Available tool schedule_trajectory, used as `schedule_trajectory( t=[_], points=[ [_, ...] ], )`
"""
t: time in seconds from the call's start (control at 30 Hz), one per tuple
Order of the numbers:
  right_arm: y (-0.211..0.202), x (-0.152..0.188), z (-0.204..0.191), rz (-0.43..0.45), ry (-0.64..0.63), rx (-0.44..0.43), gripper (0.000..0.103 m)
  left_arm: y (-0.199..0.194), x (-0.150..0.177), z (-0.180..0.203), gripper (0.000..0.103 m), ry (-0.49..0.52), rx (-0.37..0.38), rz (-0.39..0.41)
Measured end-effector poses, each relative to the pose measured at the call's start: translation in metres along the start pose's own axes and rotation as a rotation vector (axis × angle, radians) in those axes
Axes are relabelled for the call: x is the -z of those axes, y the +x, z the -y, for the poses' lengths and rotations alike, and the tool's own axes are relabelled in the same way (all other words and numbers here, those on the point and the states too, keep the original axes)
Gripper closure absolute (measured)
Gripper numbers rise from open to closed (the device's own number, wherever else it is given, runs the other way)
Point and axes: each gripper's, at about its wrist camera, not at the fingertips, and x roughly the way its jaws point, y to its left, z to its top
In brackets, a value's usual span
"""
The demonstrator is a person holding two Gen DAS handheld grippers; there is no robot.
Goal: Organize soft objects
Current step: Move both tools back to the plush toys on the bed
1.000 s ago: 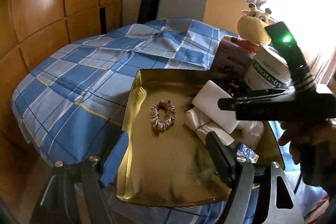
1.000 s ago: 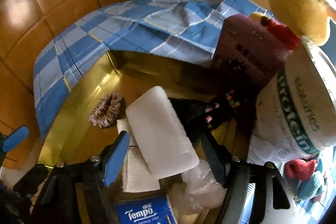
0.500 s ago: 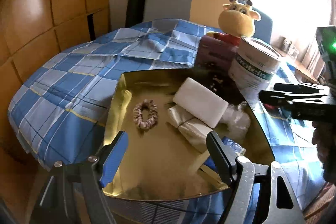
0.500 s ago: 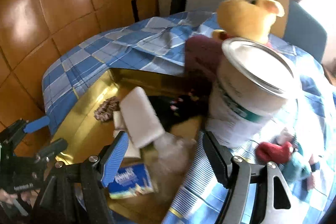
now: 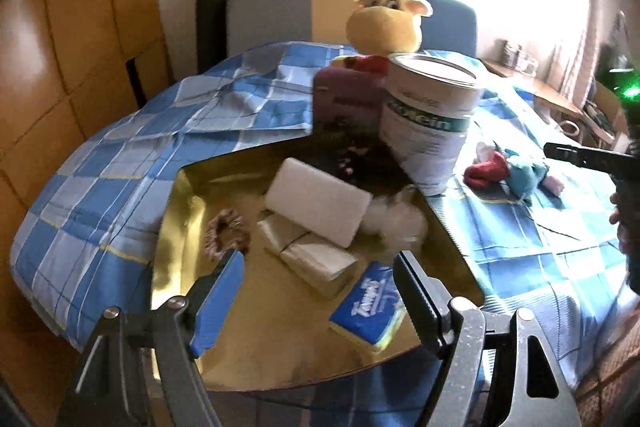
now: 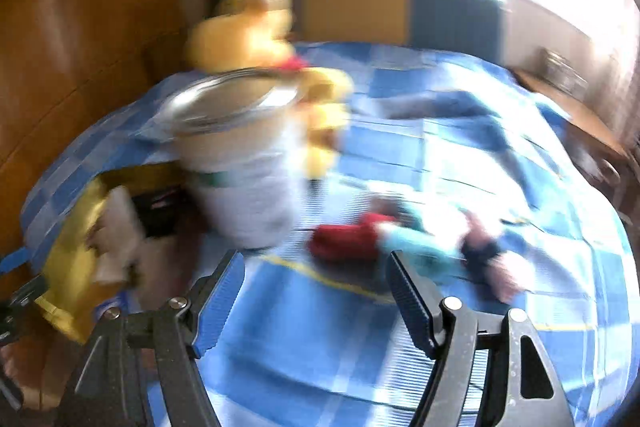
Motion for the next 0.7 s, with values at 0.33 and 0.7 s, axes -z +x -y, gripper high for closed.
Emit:
schedule_trajectory(
  t=[0.33, 0.7],
  points=[
    [0.014, 0.037, 0.135, -0.023, 0.376, 0.238, 0.029, 0.011, -0.013, 0.054, 0.026, 0.127, 0.047, -0.016],
    [0.008, 0.042, 0.161, -0.012, 0.528, 0.2, 0.029, 0.033, -0.024, 0.116, 0.026, 0.241, 0.128, -0.059]
  ],
)
